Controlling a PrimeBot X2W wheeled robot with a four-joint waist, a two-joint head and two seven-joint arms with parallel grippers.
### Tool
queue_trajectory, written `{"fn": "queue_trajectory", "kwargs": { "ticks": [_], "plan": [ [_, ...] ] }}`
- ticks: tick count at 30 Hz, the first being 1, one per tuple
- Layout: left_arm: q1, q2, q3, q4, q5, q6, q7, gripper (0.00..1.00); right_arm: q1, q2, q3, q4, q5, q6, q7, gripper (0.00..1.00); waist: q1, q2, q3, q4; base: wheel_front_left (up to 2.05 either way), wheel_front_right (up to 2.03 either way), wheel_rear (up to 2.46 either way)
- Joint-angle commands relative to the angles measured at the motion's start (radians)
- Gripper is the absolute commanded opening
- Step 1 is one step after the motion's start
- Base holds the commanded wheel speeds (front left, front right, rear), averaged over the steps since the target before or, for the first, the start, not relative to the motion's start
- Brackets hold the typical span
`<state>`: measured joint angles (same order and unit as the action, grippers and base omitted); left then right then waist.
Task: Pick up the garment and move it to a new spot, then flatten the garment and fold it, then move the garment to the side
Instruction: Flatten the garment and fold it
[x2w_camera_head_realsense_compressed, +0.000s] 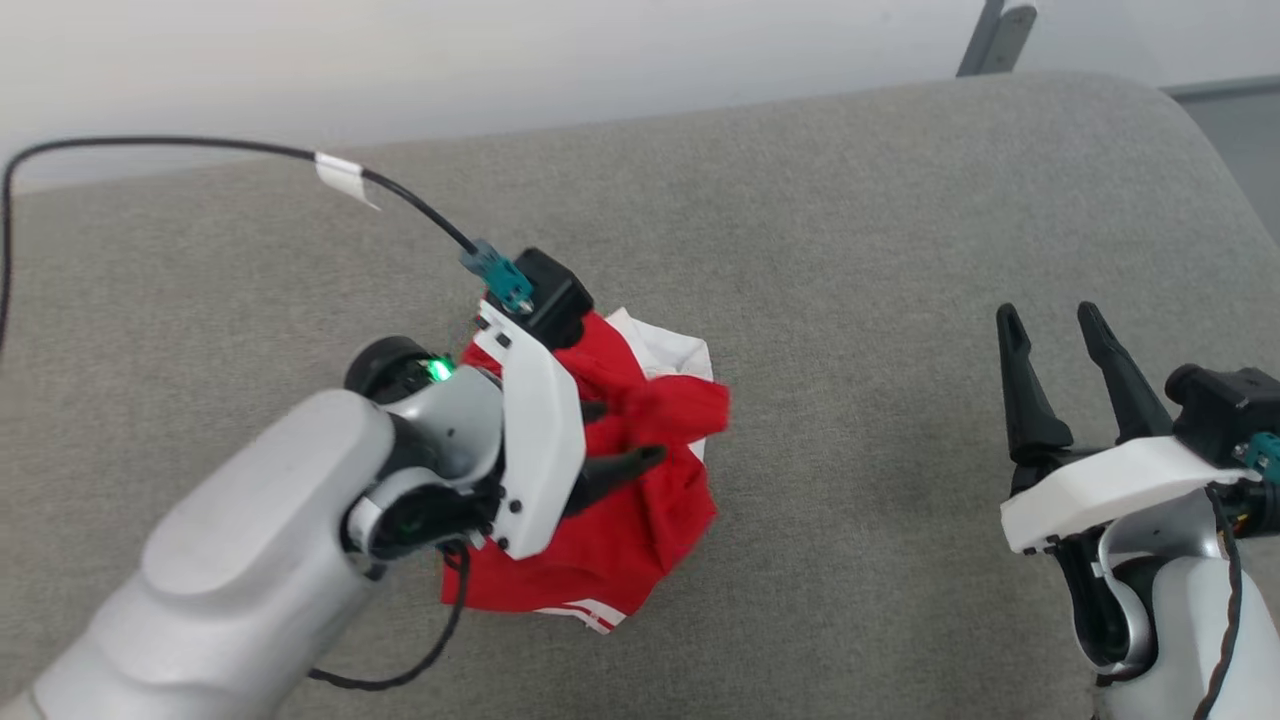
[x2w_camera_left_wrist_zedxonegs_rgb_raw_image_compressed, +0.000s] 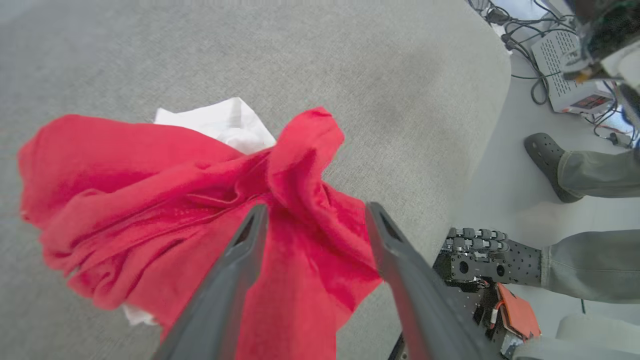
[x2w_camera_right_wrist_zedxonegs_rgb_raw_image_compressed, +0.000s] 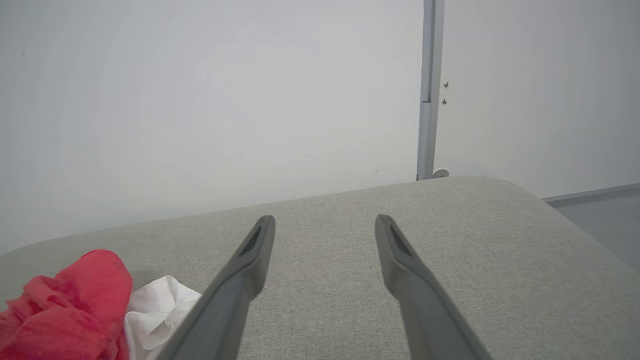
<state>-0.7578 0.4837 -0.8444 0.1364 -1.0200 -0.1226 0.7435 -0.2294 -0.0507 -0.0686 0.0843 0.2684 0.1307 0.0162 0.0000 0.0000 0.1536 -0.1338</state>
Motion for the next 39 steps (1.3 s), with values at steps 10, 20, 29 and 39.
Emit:
{"fn": "queue_trajectory", "kwargs": {
  "ticks": [10,20,29,39],
  "plan": [
    [0.008,0.103,0.048,-0.105,-0.029,0.078,0.061,1.0,0.039,0.0,-0.001,-0.009,0.005,0.0,0.0,1.0,0.0,0.0,-0.063,0.047,0.0,0.0,0.0],
    [0.055,0.12,0.053,-0.04,-0.048,0.09,0.038,1.0,0.039,0.0,0.002,-0.028,0.011,0.0,0.017,1.0,0.0,0.0,-0.057,0.05,0.0,0.0,0.0],
    [0.014,0.115,0.071,0.134,-0.027,0.065,-0.015,1.0,0.012,0.0,0.018,-0.049,0.023,0.0,0.019,1.0,0.0,0.0,0.007,0.007,0.0,0.0,0.0],
    [-0.015,0.085,0.095,0.296,-0.072,0.044,-0.027,1.0,-0.009,0.0,0.029,-0.053,0.038,0.0,-0.001,1.0,0.0,0.0,0.079,-0.035,0.0,0.0,0.0]
  ]
}}
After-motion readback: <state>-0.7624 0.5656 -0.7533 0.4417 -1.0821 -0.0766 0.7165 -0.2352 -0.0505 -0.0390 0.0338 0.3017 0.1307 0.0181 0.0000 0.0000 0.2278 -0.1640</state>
